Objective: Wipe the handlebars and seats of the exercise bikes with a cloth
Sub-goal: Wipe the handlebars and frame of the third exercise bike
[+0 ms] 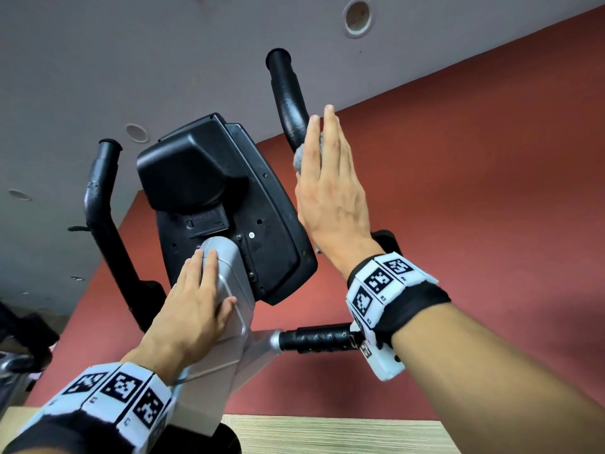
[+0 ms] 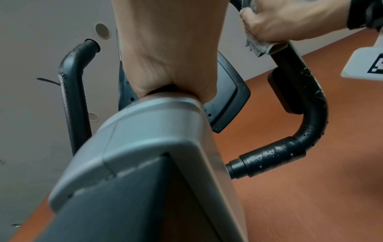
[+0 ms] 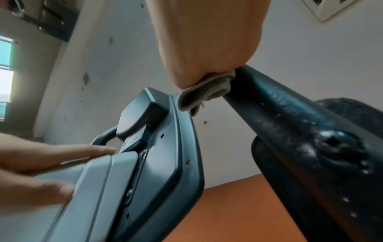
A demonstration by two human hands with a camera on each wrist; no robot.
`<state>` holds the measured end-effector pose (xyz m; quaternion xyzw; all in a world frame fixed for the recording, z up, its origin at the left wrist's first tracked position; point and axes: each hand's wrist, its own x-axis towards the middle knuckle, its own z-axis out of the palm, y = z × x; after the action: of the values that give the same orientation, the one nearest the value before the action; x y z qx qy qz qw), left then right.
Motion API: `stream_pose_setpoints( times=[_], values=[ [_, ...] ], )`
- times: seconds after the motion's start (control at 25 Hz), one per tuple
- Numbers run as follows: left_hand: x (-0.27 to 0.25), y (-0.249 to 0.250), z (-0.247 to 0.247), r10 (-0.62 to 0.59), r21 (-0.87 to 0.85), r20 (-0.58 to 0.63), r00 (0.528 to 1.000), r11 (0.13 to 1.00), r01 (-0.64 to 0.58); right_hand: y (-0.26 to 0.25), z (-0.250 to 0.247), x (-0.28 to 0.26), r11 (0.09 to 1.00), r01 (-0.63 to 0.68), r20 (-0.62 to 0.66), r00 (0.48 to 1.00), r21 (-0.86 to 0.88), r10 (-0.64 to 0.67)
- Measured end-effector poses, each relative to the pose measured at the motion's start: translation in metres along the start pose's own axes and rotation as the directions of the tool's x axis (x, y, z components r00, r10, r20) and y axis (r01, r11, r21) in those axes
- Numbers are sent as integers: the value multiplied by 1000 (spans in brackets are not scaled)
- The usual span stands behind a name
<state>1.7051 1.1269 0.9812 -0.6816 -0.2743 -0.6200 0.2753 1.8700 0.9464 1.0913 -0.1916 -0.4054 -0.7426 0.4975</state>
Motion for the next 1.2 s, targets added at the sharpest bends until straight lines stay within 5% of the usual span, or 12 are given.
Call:
stream_pose_setpoints(
  times=[0.24, 0.4, 0.64, 0.8, 1.0, 1.2],
  values=[
    [0, 0, 0, -3, -4, 8, 1000, 1000, 3, 20, -3, -38, 989, 48, 67, 997, -140, -39],
    [-1, 0, -1, -12, -14, 1, 1000, 1000, 12, 4, 4, -9, 1000, -16, -5, 1000, -14, 16],
    [-1, 3, -3, -17, -16, 18, 1000, 1000, 17, 22, -7, -60, 991, 33, 88, 996, -131, -21],
    [-3, 5, -4, -35, -35, 8, 999, 999, 35, 13, -1, -43, 999, -39, 37, 999, -28, 40],
    [-3, 7, -6, -32, -21, 15, 999, 999, 32, 31, -8, -87, 978, 14, 139, 990, -208, 15],
    [-4, 10, -7, -34, -42, 0, 999, 999, 34, 23, 0, -66, 990, -64, 57, 996, -127, 72]
  ],
)
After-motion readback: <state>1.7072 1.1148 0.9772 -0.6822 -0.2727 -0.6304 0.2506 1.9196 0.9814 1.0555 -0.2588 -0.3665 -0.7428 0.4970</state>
